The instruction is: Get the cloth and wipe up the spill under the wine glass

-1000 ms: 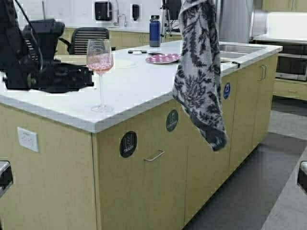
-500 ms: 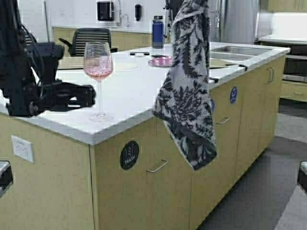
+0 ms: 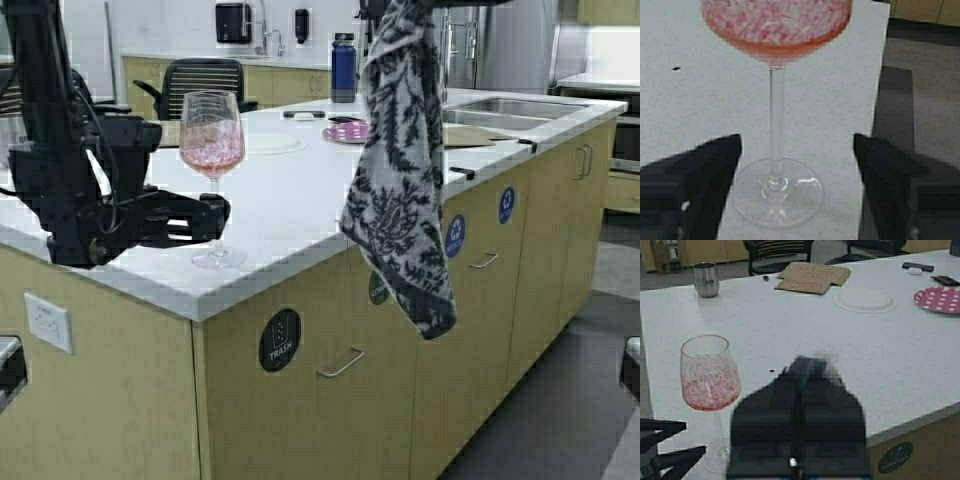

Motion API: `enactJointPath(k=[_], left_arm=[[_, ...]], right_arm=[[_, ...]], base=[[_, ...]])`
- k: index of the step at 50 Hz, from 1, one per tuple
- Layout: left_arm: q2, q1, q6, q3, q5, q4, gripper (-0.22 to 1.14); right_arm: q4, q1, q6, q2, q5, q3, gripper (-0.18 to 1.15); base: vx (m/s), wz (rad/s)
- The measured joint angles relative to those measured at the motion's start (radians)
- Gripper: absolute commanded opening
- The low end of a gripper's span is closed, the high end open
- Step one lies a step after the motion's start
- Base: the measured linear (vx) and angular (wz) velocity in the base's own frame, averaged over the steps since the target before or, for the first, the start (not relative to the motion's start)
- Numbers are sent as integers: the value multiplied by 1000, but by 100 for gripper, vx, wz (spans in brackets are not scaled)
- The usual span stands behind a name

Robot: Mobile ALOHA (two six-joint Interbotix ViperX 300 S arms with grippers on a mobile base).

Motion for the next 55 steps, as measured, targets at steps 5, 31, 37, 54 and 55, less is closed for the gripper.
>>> enactJointPath(k=[5,31,37,54,55], left_arm=[[23,-6,0,-34,0,0,100],[133,-21,-3,-192,2,2,99],[147,-23,-3,-219,3,2,99],[158,-37,-5,-268,3,0,82],[158,-38,-5,-270,3,2,79]], right_arm=[[-2,0,0,12,0,0,6],[-2,0,0,18,0,0,6],[-2,0,2,17,0,2,6],[-2,0,0,17,0,0,6],[-2,-2,0,17,0,0,6]], base=[[7,3],[4,2],[2,1],[2,1],[2,1]])
